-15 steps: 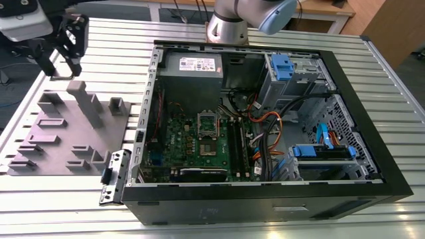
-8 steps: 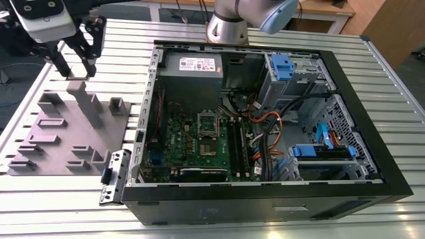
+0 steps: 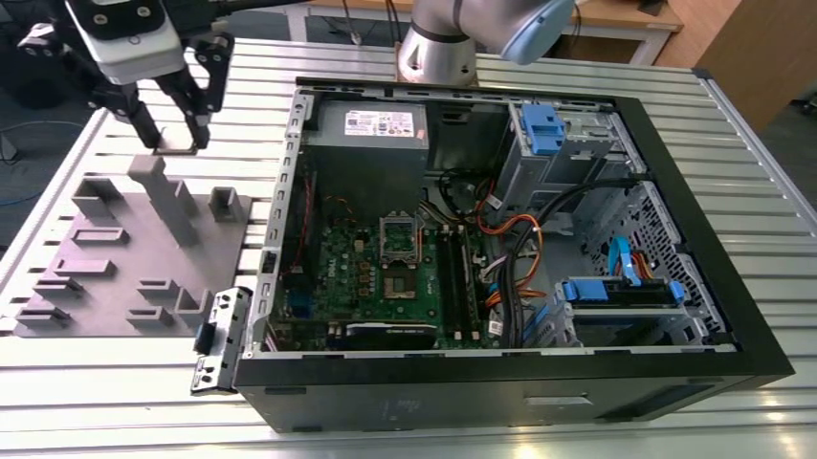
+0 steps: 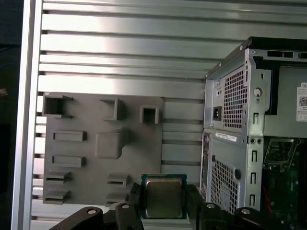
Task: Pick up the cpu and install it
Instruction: 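Pick up the cpu and move it towards the insertion slot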
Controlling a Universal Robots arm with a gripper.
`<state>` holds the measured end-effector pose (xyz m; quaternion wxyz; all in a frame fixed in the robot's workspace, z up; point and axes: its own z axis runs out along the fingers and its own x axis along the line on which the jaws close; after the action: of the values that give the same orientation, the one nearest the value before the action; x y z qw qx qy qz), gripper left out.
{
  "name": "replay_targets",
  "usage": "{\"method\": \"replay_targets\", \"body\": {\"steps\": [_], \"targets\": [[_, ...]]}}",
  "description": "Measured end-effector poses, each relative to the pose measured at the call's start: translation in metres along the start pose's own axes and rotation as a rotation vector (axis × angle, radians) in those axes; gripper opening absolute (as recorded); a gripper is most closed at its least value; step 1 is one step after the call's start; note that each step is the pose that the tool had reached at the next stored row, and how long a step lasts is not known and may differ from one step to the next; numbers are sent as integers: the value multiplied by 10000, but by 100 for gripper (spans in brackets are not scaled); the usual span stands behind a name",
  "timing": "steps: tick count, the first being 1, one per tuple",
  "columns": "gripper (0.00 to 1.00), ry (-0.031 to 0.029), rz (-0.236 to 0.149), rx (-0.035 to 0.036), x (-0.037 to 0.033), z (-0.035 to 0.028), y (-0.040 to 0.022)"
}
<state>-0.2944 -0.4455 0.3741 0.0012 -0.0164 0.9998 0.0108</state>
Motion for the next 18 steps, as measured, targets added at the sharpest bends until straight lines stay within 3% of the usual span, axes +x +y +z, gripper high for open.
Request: {"method": "replay_targets", "body": {"steps": [9,18], "targets": [[47,-1,0,0,-212,2,-8],[47,-1,0,0,-357,4,-14]]}}
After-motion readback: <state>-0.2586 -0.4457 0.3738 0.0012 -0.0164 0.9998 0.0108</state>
